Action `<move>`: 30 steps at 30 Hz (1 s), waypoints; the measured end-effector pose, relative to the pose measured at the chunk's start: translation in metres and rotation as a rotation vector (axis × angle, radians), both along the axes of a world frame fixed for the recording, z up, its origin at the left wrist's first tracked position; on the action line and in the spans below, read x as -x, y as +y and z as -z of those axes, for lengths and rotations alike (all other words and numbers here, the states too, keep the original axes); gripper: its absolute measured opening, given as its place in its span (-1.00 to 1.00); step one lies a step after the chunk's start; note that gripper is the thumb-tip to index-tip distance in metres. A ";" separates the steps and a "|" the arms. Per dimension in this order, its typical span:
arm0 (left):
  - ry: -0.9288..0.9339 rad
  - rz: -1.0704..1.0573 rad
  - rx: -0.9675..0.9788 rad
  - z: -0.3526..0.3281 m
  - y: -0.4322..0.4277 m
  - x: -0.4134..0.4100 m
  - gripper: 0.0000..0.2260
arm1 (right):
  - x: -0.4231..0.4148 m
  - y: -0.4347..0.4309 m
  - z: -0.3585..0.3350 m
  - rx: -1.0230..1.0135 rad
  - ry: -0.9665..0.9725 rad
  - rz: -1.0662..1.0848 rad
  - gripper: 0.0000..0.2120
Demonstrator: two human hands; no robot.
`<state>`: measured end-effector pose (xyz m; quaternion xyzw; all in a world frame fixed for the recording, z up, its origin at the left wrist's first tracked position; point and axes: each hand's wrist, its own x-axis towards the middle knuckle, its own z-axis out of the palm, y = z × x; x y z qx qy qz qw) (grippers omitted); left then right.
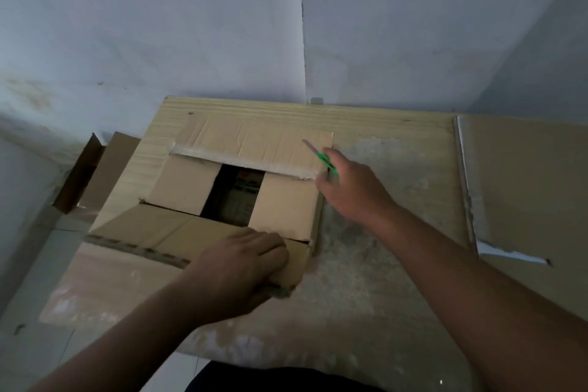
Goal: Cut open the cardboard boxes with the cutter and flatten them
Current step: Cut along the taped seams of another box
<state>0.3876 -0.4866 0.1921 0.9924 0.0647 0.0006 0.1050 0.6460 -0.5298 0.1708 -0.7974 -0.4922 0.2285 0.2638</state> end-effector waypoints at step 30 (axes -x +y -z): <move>0.851 -0.223 0.114 0.012 0.074 -0.044 -0.11 | 0.067 -0.074 0.021 0.148 0.431 0.135 -0.84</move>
